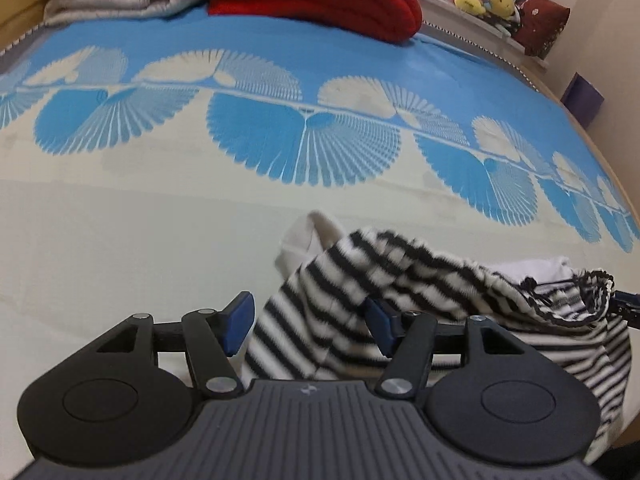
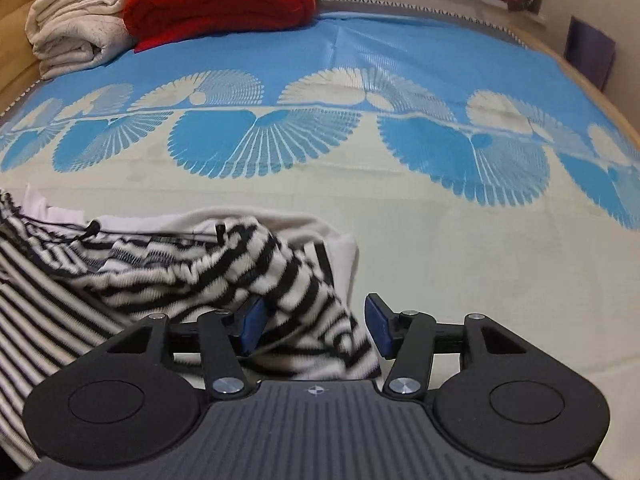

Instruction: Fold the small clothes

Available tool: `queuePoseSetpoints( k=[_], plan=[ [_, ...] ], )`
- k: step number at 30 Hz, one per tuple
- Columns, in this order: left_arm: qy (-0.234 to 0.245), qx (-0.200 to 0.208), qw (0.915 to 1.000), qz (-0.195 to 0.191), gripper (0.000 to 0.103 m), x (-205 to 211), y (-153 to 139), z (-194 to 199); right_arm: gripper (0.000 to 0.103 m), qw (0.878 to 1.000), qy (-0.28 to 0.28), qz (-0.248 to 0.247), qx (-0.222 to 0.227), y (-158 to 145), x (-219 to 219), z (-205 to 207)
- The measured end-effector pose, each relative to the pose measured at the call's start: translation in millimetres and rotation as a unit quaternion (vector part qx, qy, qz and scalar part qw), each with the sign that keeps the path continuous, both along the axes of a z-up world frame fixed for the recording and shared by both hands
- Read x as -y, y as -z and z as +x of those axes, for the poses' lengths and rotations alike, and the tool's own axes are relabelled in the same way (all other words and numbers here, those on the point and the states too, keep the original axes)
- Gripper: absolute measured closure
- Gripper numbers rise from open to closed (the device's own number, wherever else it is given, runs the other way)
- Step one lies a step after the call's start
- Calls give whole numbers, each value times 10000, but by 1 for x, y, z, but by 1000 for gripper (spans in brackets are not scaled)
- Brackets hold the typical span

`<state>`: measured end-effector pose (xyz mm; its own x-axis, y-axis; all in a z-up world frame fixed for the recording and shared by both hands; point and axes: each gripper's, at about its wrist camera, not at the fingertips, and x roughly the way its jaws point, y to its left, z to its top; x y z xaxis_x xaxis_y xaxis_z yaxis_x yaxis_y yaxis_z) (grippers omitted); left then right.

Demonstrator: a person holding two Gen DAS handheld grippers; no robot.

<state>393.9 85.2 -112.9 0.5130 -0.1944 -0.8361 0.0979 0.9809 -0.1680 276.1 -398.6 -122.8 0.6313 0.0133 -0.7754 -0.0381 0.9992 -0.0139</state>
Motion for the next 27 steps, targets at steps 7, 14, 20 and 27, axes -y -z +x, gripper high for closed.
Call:
queuePoseSetpoints(
  k=[7, 14, 20, 27],
  plan=[
    [214, 71, 9996, 174, 100, 16, 6, 15, 99, 9998, -178, -71, 16, 13, -13, 29],
    [-417, 627, 9970, 172, 100, 3, -6, 33, 100, 9857, 757, 514, 1415, -27, 3, 39],
    [-654, 871, 9931, 431, 100, 10, -8, 46, 100, 9825, 937, -16, 1612, -21, -25, 59],
    [-633, -294, 9970, 333, 89, 6, 36, 75, 69, 9939, 1014, -425, 44, 30, -35, 98]
  ],
)
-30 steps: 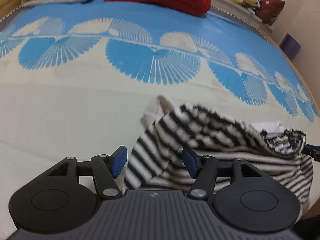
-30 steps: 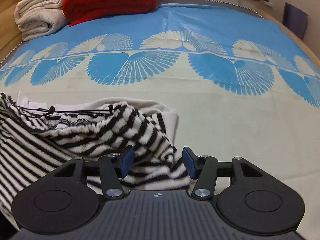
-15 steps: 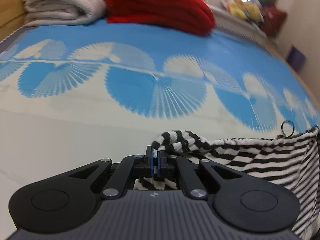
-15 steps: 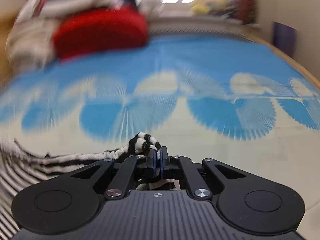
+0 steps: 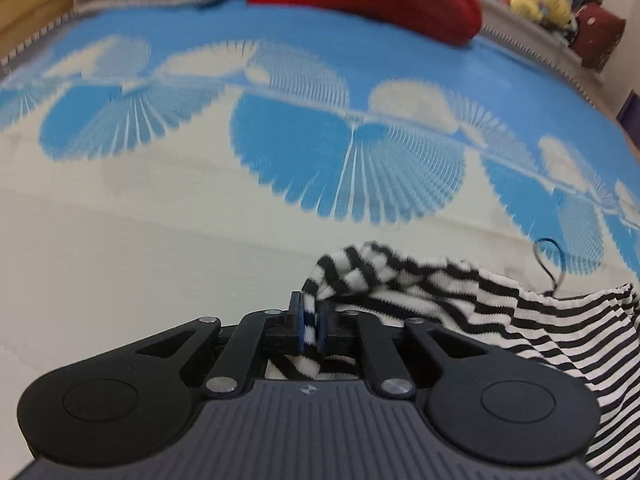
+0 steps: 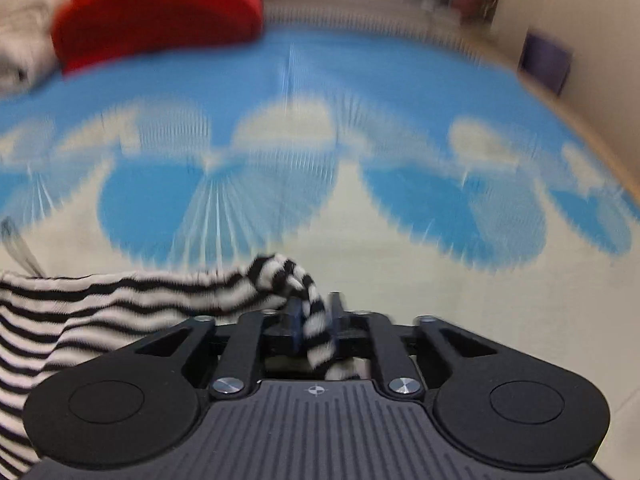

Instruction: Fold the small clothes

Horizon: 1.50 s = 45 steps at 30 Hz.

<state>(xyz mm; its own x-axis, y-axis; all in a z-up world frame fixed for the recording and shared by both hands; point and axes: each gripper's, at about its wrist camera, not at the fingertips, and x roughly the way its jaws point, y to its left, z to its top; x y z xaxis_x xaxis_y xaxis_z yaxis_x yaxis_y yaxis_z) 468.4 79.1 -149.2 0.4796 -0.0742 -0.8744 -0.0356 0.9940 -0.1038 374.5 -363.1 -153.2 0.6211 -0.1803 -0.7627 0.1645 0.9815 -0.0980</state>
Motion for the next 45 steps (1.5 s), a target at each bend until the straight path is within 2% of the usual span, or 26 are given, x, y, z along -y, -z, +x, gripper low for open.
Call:
queuePoseSetpoints(
  k=[1, 2, 3, 4, 7, 10, 13, 16, 19, 22, 26, 27, 28, 29, 30, 32, 33, 35, 37, 38, 39, 40, 42, 44, 45],
  plan=[
    [-27, -117, 9999, -53, 80, -1, 2, 1, 67, 9999, 4, 55, -157, 5, 1, 2],
    [-43, -232, 9997, -104, 76, -3, 3, 2, 63, 9997, 48, 49, -240, 8, 1, 1],
    [-42, -318, 9994, -128, 67, -5, 4, 2, 56, 9997, 105, 37, -236, 7, 3, 0],
    [-40, -393, 9991, -123, 58, -7, 3, 0, 53, 9996, 162, 61, -203, 4, 5, -3],
    [-53, -397, 9991, -168, 45, -20, -11, -10, 50, 9988, 275, 367, -169, -6, 17, -17],
    [52, -407, 9979, -505, 43, -35, -29, -27, 47, 9969, 354, 698, -26, -23, 35, -40],
    [291, -617, 9941, -845, 41, -53, -36, -50, 42, 9941, 341, 1027, -16, -33, 51, -69],
    [593, -1013, 9884, -966, 41, -70, -33, -76, 40, 9898, 116, 1376, -359, -29, 62, -97],
    [968, -1255, 9841, -795, 41, -79, -29, -103, 40, 9840, -40, 1592, -804, -18, 69, -124],
    [1229, -1496, 9789, -650, 41, -79, -20, -118, 40, 9812, -173, 1535, -1160, -7, 71, -145],
    [1343, -1797, 9736, -417, 44, -66, -3, -123, 39, 9777, -317, 1460, -1477, 2, 67, -160],
    [1370, -1843, 9726, -363, 51, -60, -1, -123, 40, 9775, -348, 1432, -1510, 3, 65, -161],
    [1406, -1855, 9719, -345, 71, -55, -1, -121, 41, 9781, -387, 1357, -1527, 3, 62, -162],
    [1475, -1850, 9709, -361, 85, -50, -1, -121, 47, 9789, -427, 1299, -1521, 1, 59, -163],
    [1551, -1820, 9703, -356, 100, -45, -4, -121, 68, 9789, -510, 1295, -1494, -1, 55, -163],
    [1669, -1643, 9722, -80, 102, -39, -12, -122, 91, 9758, -738, 1492, -1415, -8, 52, -165],
    [1699, -1510, 9737, 149, 102, -38, -19, -123, 93, 9765, -821, 1502, -1307, -13, 52, -166],
    [1693, -1333, 9754, 475, 102, -40, -27, -127, 95, 9776, -876, 1606, -1041, -27, 57, -169],
    [1600, -1517, 9728, 713, 101, -45, -23, -127, 95, 9761, -554, 1885, -930, -33, 70, -172],
    [1649, -1714, 9681, 795, 102, -45, -16, -128, 95, 9761, -351, 1829, -1119, -27, 76, -172],
    [1782, -1833, 9625, 907, 102, -41, -11, -129, 102, 9761, -255, 1648, -1395, -18, 76, -171],
    [1935, -1920, 9565, 1041, 102, -37, -7, -131, 101, 9749, -210, 1446, -1680, -8, 72, -170],
    [1983, -1967, 9524, 1223, 96, -32, -6, -131, 100, 9749, -274, 1062, -1938, 4, 60, -169],
    [1940, -1712, 9574, 1285, 95, -28, -16, -126, 97, 9778, -172, 946, -1862, 4, 55, -168],
    [1885, -1514, 9621, 1261, 90, -28, -24, -123, 97, 9797, -122, 919, -1780, 1, 54, -168]
  ],
)
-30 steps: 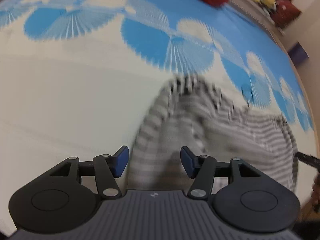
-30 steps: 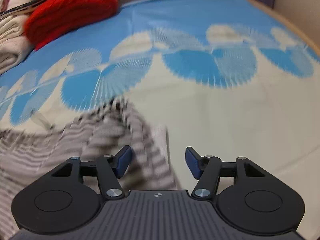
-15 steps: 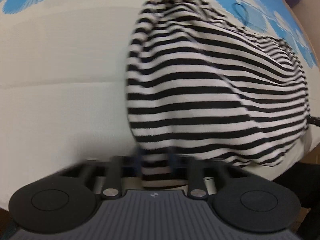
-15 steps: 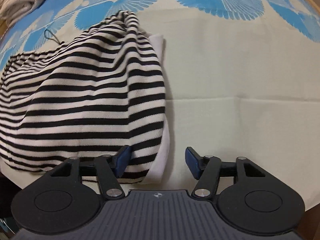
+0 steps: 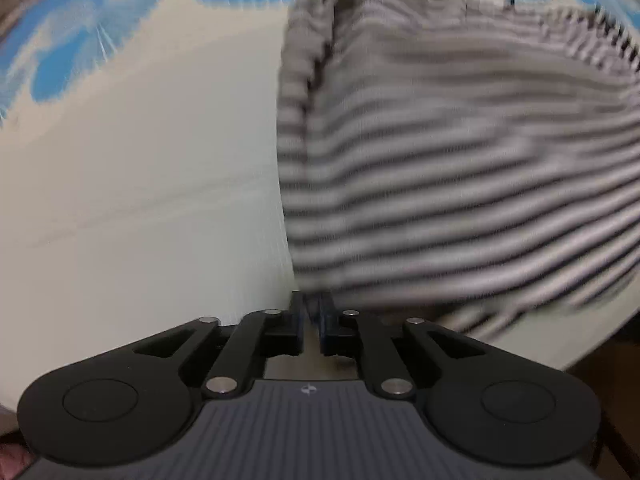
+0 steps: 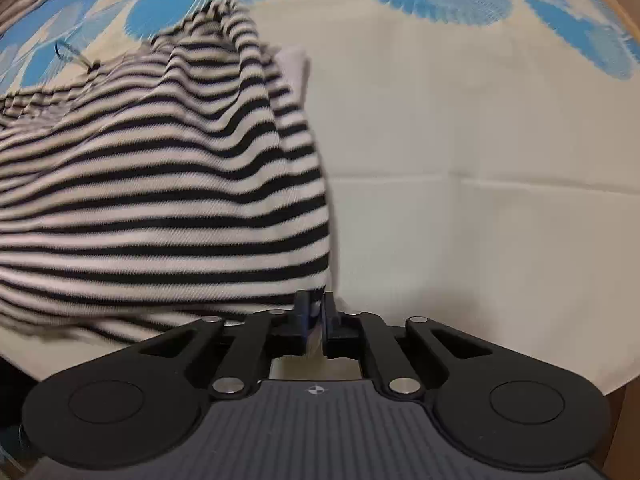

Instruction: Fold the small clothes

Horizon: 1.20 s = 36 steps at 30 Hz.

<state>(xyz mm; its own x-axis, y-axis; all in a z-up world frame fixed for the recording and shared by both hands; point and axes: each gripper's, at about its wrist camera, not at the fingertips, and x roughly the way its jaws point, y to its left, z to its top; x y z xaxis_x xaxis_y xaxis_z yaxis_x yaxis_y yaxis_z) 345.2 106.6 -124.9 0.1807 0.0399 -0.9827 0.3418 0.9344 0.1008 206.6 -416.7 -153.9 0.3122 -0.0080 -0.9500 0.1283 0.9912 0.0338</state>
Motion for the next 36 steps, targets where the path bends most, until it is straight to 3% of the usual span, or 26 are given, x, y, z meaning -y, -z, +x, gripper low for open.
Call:
queuePoseSetpoints(
  k=[2, 5, 7, 9, 11, 14, 15, 18, 22, 27, 31, 36],
  plan=[
    [-198, 412, 9983, -375, 82, -1, -19, 7, 90, 9992, 48, -147, 366, -13, -3, -2],
    [-440, 635, 9910, -1095, 81, 6, -35, 18, 76, 9935, 141, -387, 1065, -31, -3, -3],
    [-460, 574, 9879, -1368, 81, 14, -35, 23, 76, 9895, 138, -71, 1435, -38, -1, 0],
    [-427, 420, 9870, -1493, 81, 24, -26, 25, 67, 9870, -43, 264, 1587, -38, -3, 6],
    [-375, 197, 9898, -1357, 81, 42, -8, 27, 58, 9901, -273, 274, 1348, -26, -14, 14],
    [-252, 4, 9955, -919, 77, 59, 14, 34, 53, 9979, -489, -219, 372, 11, -26, 29],
    [-287, -17, 9959, -853, 77, 62, 17, 36, 48, 9976, -532, -345, 273, 17, -30, 32],
    [-715, 61, 9925, -985, 77, 56, 11, 45, 49, 9976, -382, -324, 468, 6, -29, 39],
    [-1251, 638, 9754, -1696, 75, 41, -8, 60, 49, 9929, -192, -113, 1165, -22, -27, 38],
    [-1717, 736, 9645, -1868, 76, 32, 7, 70, 49, 9890, 57, 5, 1478, -22, -23, 51],
    [-1924, 711, 9613, -1840, 75, 30, 23, 83, 49, 9886, 204, -4, 1494, -10, -23, 67],
    [-1961, 532, 9620, -1827, 75, 25, 31, 96, 43, 9945, 526, -179, 883, 13, -15, 92]
  ],
)
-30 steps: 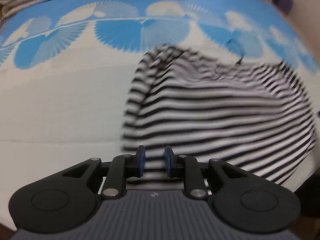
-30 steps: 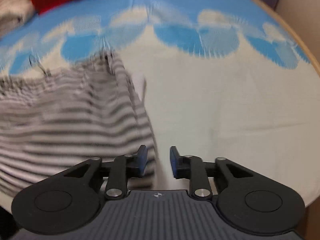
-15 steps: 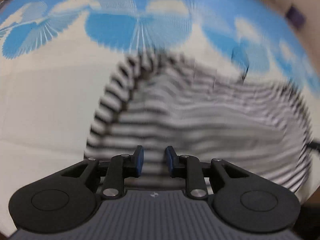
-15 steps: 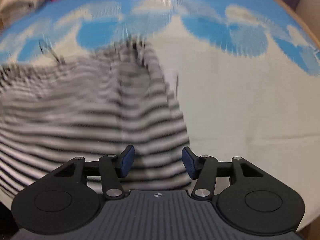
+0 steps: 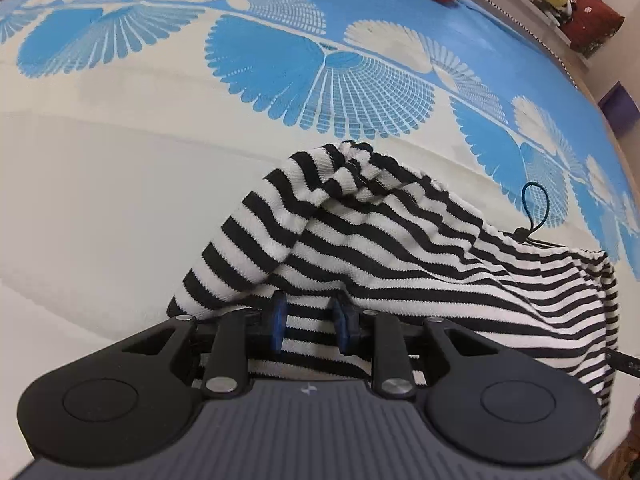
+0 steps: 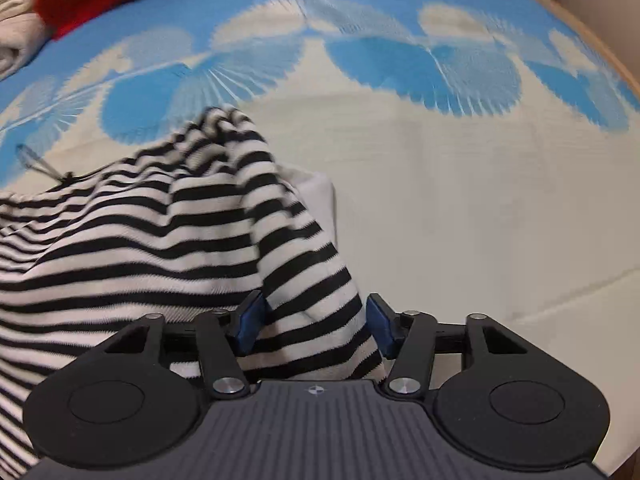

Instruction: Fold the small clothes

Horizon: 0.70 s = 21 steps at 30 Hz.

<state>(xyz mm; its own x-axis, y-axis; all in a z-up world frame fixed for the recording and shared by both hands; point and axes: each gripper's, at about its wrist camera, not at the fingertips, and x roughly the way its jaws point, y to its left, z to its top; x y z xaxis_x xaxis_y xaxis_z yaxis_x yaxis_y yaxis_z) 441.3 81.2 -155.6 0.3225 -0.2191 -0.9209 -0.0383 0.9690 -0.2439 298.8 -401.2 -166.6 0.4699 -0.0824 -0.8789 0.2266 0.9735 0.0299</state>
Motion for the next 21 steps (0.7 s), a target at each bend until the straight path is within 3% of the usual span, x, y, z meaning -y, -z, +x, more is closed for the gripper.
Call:
queuePoseSetpoints(
  k=[3, 7, 11, 13, 14, 16, 18, 19, 21],
  plan=[
    [-124, 16, 9990, -440, 74, -19, -18, 2, 44, 9998, 195, 106, 26, -6, 3, 6],
    [-99, 148, 9966, -799, 64, -49, -41, -14, 46, 9984, 109, 32, 555, -33, -4, -1],
    [38, -171, 9970, -752, 60, -73, -39, -37, 46, 9926, 6, 26, 1214, -73, -6, -24],
    [60, -325, 9967, -746, 42, -85, -33, -49, 45, 9875, -43, 167, 1569, -100, -6, -41],
    [48, -413, 9967, -696, 38, -91, -29, -53, 43, 9835, -105, 258, 1786, -113, -6, -51],
    [19, -571, 9966, -598, 37, -99, -23, -60, 41, 9767, -319, 238, 2107, -130, -9, -72],
    [-60, -604, 9946, -847, 37, -109, -20, -65, 41, 9722, -401, 47, 2306, -132, -12, -90],
    [-128, -622, 9933, -962, 37, -113, -19, -67, 41, 9708, -374, 7, 2370, -129, -11, -96],
    [-296, -739, 9907, -1102, 37, -119, -12, -68, 44, 9798, -198, 53, 1991, -120, -8, -96]
  ],
)
